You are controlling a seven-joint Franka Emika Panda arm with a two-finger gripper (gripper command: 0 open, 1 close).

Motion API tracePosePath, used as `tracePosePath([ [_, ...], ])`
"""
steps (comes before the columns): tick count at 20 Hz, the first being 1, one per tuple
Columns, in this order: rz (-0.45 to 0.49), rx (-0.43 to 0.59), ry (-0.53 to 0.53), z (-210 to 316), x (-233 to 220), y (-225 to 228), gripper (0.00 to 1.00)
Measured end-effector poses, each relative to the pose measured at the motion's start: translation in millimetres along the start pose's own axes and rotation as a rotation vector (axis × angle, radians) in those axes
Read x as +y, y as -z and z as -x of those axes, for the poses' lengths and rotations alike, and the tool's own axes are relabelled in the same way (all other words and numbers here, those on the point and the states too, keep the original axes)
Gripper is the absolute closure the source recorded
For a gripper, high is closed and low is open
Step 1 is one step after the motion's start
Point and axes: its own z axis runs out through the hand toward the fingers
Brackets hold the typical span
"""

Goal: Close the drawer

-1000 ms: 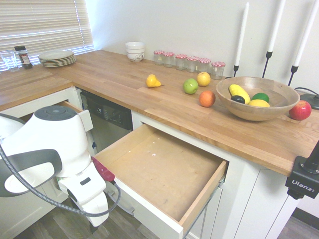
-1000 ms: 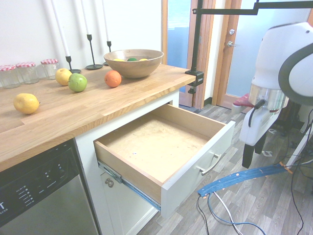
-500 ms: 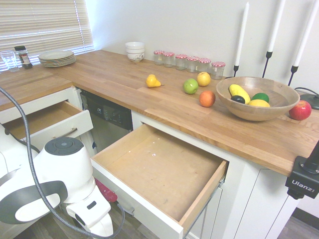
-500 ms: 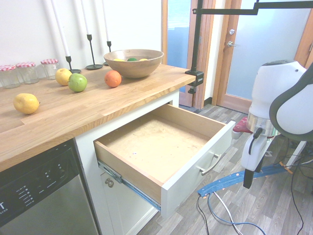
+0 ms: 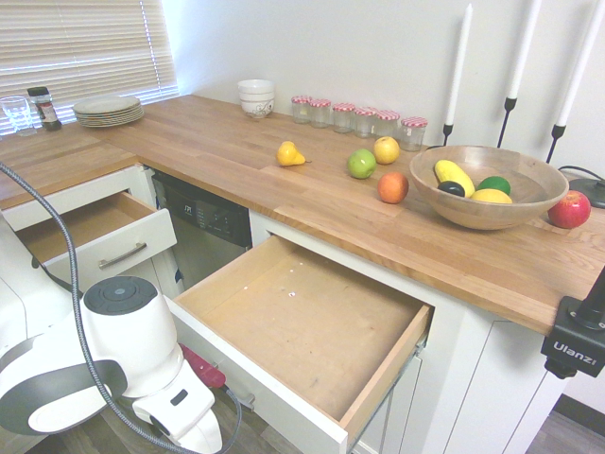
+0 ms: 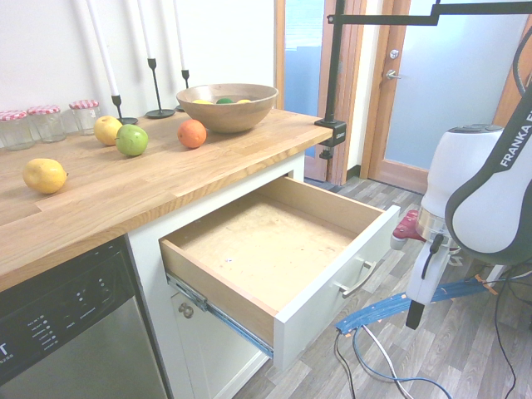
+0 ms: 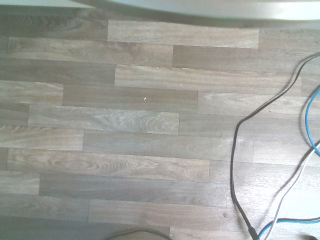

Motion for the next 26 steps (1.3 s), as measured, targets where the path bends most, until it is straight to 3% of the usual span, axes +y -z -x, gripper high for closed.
tracePosePath([
  [26,-0.011,0.002,0.019,-19,-19,-8,1.00],
])
